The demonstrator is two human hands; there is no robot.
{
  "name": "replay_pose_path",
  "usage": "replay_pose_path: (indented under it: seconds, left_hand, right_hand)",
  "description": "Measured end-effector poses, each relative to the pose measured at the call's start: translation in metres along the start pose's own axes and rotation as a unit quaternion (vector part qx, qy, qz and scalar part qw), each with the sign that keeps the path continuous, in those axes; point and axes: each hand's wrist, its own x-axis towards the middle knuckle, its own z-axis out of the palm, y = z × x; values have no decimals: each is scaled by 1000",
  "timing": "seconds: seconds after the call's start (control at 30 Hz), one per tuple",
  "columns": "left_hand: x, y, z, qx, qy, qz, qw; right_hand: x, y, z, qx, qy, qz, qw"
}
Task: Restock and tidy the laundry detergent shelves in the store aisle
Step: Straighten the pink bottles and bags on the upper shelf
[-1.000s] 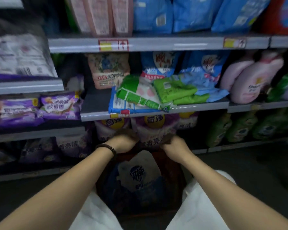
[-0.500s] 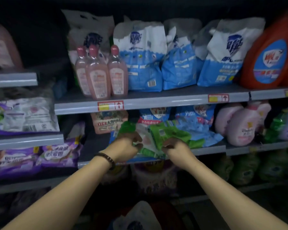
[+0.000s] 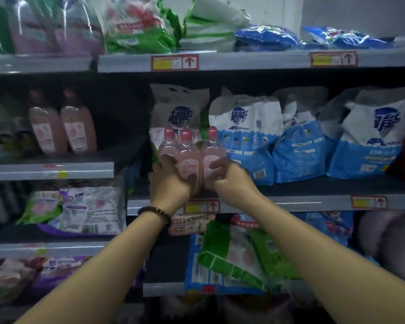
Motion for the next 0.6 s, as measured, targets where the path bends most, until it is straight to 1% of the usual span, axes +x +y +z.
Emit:
replay_pose_path:
  seconds: [0.1, 0.17, 0.23, 0.3, 0.4, 0.5, 0.6]
  left_hand:
    - [13, 4, 8, -4, 11, -46, 999]
    - [19, 1, 15, -4, 13, -59, 998]
    - [22, -5, 21, -15, -1, -56, 998]
    - [23, -11, 24, -27, -11, -48, 998]
    - [26, -20, 22, -26, -27, -46, 998]
    - [30, -29, 19, -141, -68, -34, 987]
    - [31, -39, 11, -235, -103, -23, 966]
  right_hand:
    - [28, -20, 19, 7, 6, 5, 1000]
    - [43, -31, 26, -35, 11, -5, 999]
    - [58, -32, 32, -76, 2, -15, 997]
    - [65, -29, 37, -98, -24, -14, 995]
    - [66, -25, 40, -65, -59, -25, 996]
    - [68, -19, 38, -21, -43, -41, 998]
    - [73, -21, 31, -27, -71, -49, 996]
